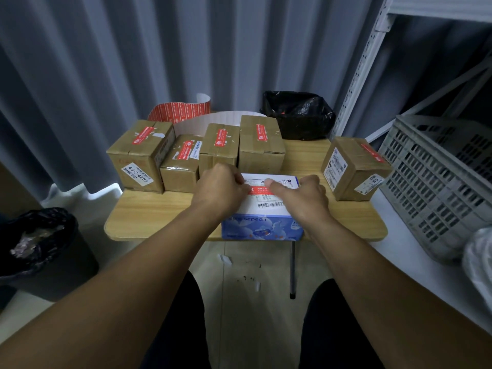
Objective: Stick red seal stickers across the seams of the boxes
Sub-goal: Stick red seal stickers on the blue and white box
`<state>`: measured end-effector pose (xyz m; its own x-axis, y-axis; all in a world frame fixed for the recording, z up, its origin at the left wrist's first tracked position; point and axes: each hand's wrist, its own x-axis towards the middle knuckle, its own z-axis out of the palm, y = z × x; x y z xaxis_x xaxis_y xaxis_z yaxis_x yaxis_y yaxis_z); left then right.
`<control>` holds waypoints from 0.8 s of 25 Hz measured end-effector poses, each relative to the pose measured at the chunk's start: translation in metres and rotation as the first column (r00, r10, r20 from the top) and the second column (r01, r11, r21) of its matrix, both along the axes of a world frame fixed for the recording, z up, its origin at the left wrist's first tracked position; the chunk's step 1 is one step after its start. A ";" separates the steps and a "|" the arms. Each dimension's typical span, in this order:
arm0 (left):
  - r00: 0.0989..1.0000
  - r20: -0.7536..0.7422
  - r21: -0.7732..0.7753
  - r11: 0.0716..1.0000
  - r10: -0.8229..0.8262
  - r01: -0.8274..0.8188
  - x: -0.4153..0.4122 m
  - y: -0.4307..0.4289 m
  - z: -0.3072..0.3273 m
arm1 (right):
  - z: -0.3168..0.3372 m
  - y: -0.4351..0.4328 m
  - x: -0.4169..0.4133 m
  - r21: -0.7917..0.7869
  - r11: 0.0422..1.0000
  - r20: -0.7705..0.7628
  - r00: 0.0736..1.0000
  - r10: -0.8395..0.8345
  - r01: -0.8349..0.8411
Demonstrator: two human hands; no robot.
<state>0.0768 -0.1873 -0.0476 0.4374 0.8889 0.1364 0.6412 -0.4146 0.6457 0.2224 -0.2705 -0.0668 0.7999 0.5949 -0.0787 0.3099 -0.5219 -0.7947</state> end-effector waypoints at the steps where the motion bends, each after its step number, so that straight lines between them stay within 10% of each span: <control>1: 1.000 0.001 0.005 1.000 -0.005 0.005 0.000 0.000 0.000 | 0.000 0.001 -0.003 -0.041 0.999 0.019 1.000 0.018 -0.017; 13: 1.000 0.022 0.006 1.000 -0.005 0.004 -0.002 0.002 -0.003 | 0.005 -0.006 0.007 0.186 0.980 -0.394 0.908 0.145 -0.076; 20: 1.000 0.008 0.015 1.000 -0.009 0.009 -0.001 0.001 -0.002 | 0.005 0.000 0.008 0.155 0.988 -0.385 0.920 0.070 -0.010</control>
